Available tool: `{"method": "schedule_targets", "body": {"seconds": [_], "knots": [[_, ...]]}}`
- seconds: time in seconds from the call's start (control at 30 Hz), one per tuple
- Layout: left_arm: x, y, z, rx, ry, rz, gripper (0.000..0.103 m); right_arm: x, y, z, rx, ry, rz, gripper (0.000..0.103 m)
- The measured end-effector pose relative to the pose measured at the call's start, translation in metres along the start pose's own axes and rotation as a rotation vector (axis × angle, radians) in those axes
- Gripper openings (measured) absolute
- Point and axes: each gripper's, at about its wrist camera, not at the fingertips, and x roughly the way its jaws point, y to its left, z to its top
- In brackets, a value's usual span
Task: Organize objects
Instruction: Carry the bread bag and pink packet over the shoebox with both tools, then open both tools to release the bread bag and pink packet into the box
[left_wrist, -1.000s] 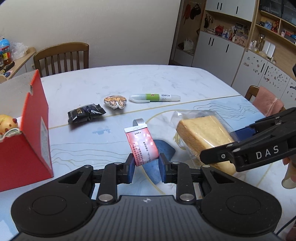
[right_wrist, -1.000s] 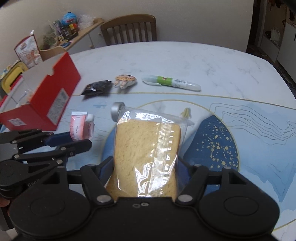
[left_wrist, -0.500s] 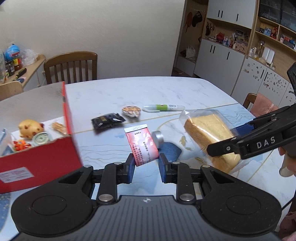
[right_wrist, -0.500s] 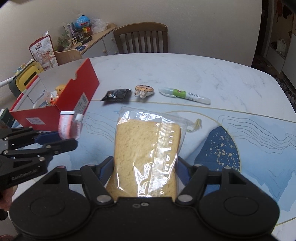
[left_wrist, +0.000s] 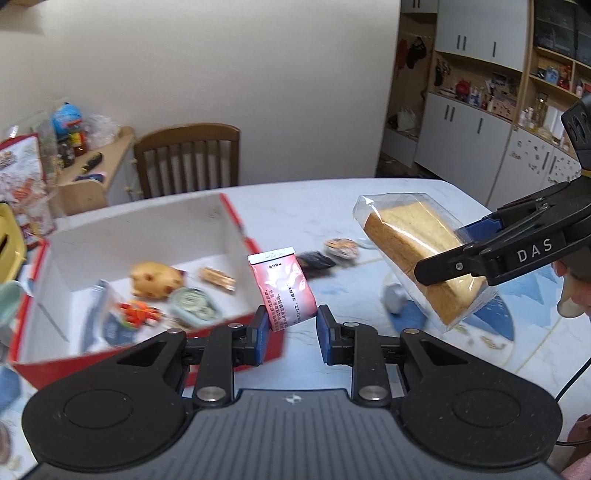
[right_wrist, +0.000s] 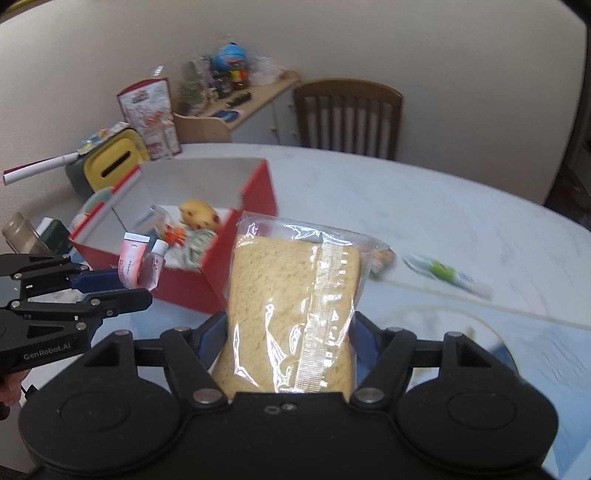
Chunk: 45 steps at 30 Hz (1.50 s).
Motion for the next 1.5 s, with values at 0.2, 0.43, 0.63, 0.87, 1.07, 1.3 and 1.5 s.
{"method": "schedule_targets", "body": {"seconds": [0.2, 0.43, 0.63, 0.87, 1.07, 1.3, 1.5], "knots": [[-0.009, 0.050, 0.013, 0.003, -0.010, 0.071, 0.026, 0.019, 0.039, 0.038, -0.065, -0.029, 0.039, 0.070], [0.001, 0.103, 0.022, -0.016, 0.023, 0.121, 0.026, 0.049, 0.078, 0.076, -0.126, -0.025, 0.057, 0.070], [0.028, 0.130, 0.021, -0.022, 0.085, 0.123, 0.026, 0.096, 0.099, 0.089, -0.162, 0.022, 0.015, 0.070], [0.057, 0.137, 0.018, 0.040, 0.118, 0.125, 0.026, 0.144, 0.109, 0.093, -0.178, 0.097, -0.001, 0.070], [0.080, 0.144, 0.014, 0.073, 0.166, 0.145, 0.026, 0.162, 0.124, 0.092, -0.235, 0.124, -0.008, 0.070], [0.101, 0.163, 0.017, 0.041, 0.206, 0.157, 0.026, 0.178, 0.139, 0.083, -0.304, 0.155, -0.003, 0.070], [0.112, 0.167, 0.022, 0.045, 0.226, 0.131, 0.026, 0.192, 0.140, 0.078, -0.303, 0.186, -0.031, 0.070]]}}
